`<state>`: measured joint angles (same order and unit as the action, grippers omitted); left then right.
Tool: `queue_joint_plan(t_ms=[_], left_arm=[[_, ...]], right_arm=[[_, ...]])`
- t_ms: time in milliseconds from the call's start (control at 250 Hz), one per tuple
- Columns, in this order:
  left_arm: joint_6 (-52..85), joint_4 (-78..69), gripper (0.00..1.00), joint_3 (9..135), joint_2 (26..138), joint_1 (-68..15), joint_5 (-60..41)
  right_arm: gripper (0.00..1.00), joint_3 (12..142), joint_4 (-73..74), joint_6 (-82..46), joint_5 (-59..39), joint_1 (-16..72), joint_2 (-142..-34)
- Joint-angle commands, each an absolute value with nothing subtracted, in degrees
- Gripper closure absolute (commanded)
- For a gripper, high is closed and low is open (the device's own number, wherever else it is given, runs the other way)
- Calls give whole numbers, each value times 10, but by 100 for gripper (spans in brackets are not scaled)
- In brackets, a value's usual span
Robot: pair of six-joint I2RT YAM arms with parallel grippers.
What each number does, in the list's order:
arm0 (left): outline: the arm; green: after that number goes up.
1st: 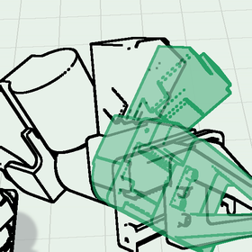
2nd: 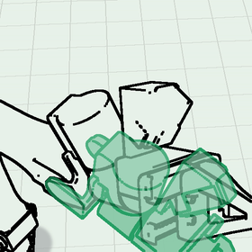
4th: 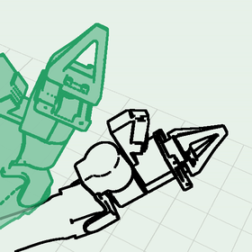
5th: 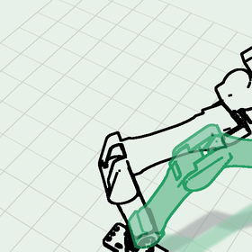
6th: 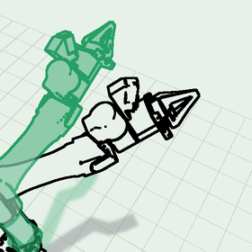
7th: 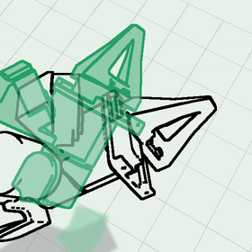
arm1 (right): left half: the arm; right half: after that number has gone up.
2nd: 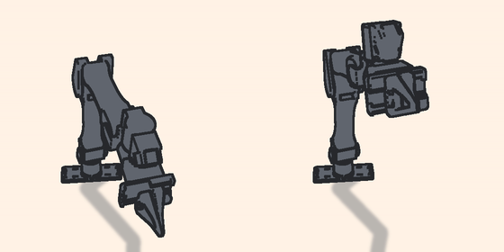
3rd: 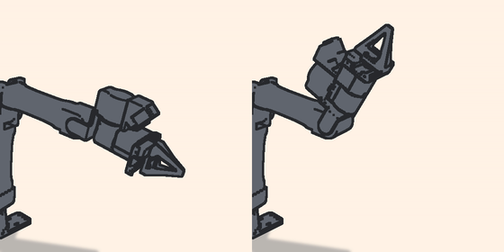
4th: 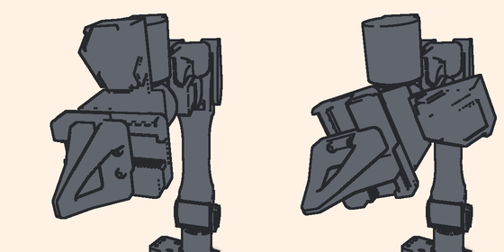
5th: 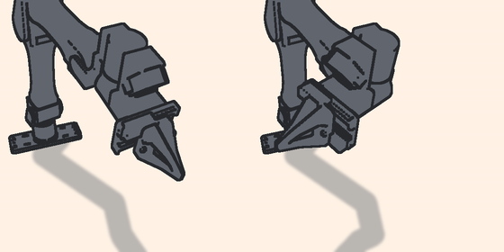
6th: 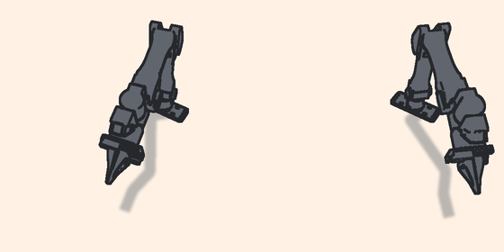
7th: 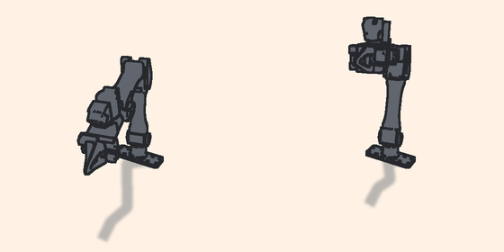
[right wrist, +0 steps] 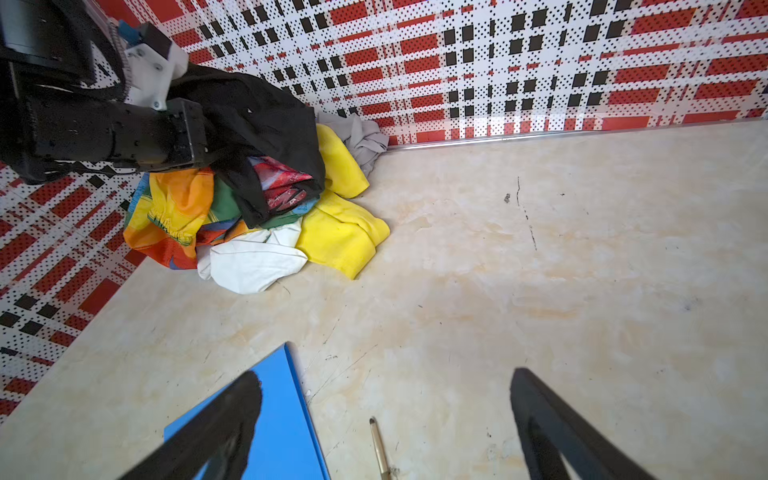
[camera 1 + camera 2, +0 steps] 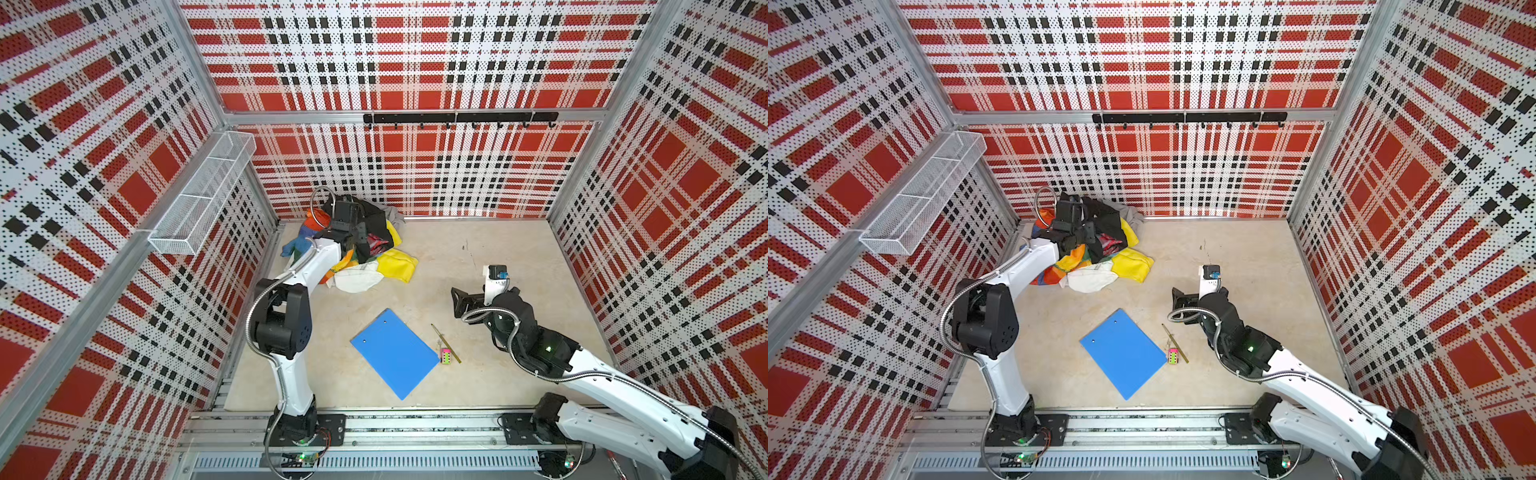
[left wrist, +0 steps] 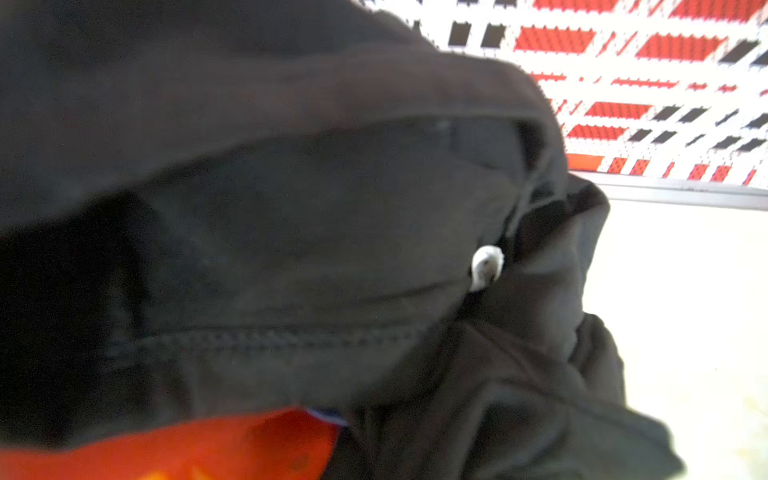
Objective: Pick out a specific cloth from the pile
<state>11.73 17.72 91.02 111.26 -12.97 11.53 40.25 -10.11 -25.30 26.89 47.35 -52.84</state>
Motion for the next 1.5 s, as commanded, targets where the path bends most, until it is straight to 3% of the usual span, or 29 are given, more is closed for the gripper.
queue_joint_plan(t_ms=[0, 64, 272, 396, 460, 616, 848, 1133, 1497], left_arm=[[110, 158, 93, 935, 1143, -117, 93], [97, 159, 77, 960, 1163, -107, 43], [89, 198, 71, 1065, 1256, -93, 1], [79, 221, 61, 1141, 1307, -93, -8], [82, 228, 49, 1173, 1329, -92, -16], [110, 251, 41, 1235, 1379, -83, -53], [133, 245, 0, 1288, 1352, -74, -77], [142, 237, 1, 1237, 1186, -60, -137], [160, 173, 1, 837, 857, -56, -101]], right_arm=[[0, 409, -88, -253, 272, 477, -531], [0, 406, -87, -252, 277, 477, -528], [0, 404, -82, -254, 273, 477, -532], [0, 403, -84, -254, 275, 477, -530], [0, 402, -86, -254, 277, 477, -529], [0, 399, -87, -258, 276, 477, -527], [0, 390, -93, -262, 281, 477, -517], [0, 387, -77, -264, 259, 477, -519], [0, 386, -51, -229, 227, 477, -499]])
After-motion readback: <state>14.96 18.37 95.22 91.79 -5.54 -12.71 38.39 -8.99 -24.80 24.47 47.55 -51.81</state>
